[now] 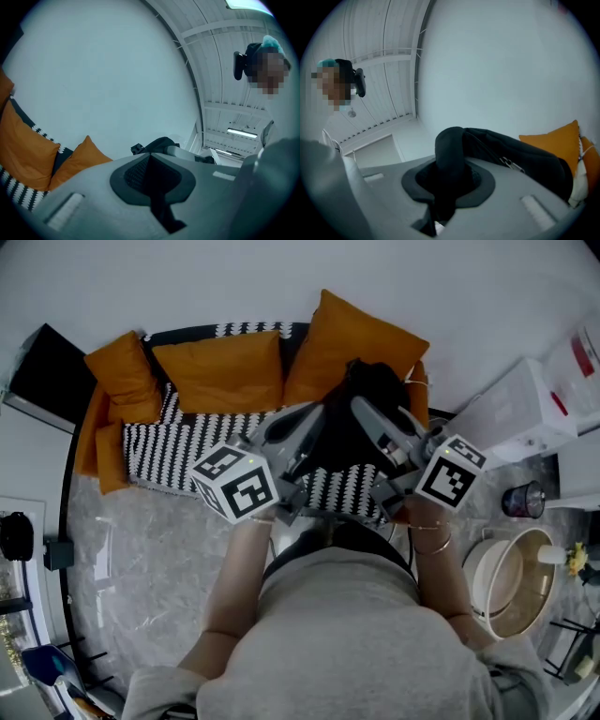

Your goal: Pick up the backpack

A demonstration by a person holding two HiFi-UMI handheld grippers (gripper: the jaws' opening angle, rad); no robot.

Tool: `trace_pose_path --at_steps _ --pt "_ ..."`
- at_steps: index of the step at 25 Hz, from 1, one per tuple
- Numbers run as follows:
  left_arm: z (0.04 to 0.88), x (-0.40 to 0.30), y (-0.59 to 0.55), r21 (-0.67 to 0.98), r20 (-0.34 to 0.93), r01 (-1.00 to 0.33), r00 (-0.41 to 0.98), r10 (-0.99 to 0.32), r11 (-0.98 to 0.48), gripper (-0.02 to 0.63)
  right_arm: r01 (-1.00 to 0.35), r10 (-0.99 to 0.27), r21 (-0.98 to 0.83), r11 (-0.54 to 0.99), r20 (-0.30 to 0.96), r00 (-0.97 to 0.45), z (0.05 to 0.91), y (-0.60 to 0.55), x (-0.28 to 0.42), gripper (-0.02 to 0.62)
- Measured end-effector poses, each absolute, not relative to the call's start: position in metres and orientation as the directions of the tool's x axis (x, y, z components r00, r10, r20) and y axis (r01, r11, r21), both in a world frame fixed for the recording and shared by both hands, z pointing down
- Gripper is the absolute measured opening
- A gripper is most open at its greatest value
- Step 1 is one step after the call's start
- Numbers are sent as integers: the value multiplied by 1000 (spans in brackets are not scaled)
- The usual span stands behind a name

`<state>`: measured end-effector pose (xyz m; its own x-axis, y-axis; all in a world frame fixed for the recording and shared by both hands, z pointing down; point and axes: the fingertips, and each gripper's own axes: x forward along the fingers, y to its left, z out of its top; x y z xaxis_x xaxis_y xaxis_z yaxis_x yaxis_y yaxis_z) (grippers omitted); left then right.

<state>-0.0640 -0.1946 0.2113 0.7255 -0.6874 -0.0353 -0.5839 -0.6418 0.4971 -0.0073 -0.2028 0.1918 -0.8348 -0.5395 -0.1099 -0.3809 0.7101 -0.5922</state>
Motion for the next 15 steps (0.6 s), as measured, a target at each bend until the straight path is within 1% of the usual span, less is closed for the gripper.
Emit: trace_pose_path --at_steps 9,15 --pt "221 -60 -194 502 -8 -583 735 -678 -638 8 -386 -534 -616 687 -68 -843 209 -206 -9 63" --pt "228 -66 -197 520 -7 -601 707 -707 -607 8 -395 -539 -625 673 -48 -841 215 -209 -9 63"
